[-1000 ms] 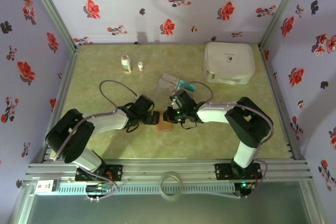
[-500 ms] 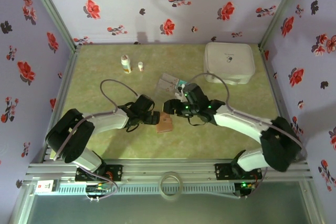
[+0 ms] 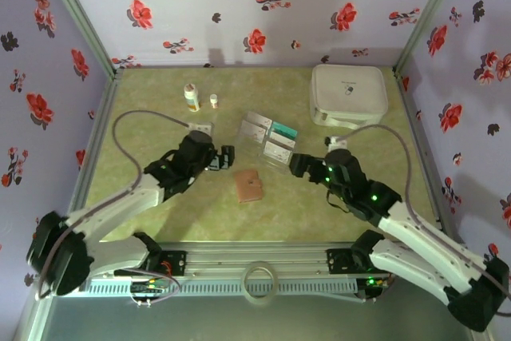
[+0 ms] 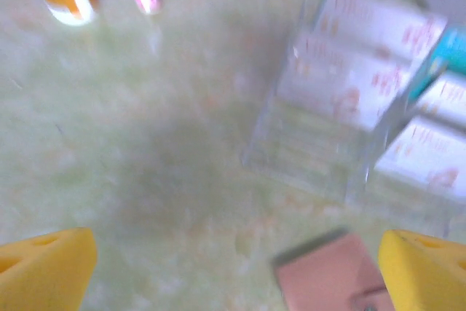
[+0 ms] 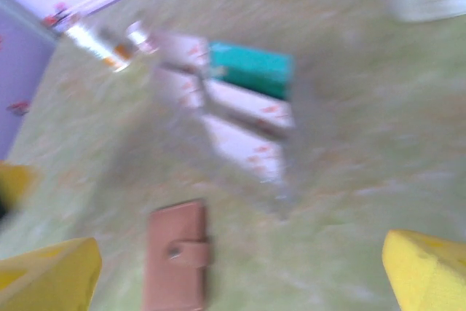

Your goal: Put the credit cards into the card holder

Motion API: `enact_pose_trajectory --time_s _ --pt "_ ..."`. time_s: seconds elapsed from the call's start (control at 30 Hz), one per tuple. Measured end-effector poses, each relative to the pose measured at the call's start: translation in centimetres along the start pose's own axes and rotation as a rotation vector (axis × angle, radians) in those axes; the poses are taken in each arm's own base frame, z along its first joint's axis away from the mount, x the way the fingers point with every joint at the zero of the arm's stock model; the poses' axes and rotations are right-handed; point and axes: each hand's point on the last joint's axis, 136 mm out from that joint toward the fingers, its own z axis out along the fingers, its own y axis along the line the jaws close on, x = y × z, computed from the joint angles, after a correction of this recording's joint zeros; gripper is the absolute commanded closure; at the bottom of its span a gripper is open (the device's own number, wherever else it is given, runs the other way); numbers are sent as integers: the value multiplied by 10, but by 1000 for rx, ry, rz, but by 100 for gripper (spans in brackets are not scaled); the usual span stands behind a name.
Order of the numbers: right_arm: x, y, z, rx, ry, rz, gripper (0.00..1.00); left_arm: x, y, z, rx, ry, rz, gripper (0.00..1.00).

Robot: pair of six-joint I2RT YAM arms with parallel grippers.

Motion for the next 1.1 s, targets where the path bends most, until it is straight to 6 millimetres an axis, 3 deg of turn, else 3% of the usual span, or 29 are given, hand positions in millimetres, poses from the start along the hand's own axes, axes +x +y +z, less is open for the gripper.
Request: enact_pose_trajectory --time_s 0.1,0.23,0.43,0.63,0.83,1.1 --pt "-5 -45 -11 154 -132 -2 1 -23 21 -19 -36 -137 -22 0" --pt "-10 -94 -24 344 -294 -31 1 -16 61 -26 -144 -191 -1 0" --pt "-31 -140 -38 601 -488 -95 1 -5 108 -23 -309 -215 59 0" --pt "-49 -190 -44 888 -527 -63 1 -13 157 -16 -474 -212 89 0" --pt "-68 -213 -21 1034 -463 -89 1 -14 208 -2 -607 -182 105 0" --pt "-59 -240 25 1038 -345 -143 1 12 229 21 -573 -171 85 0"
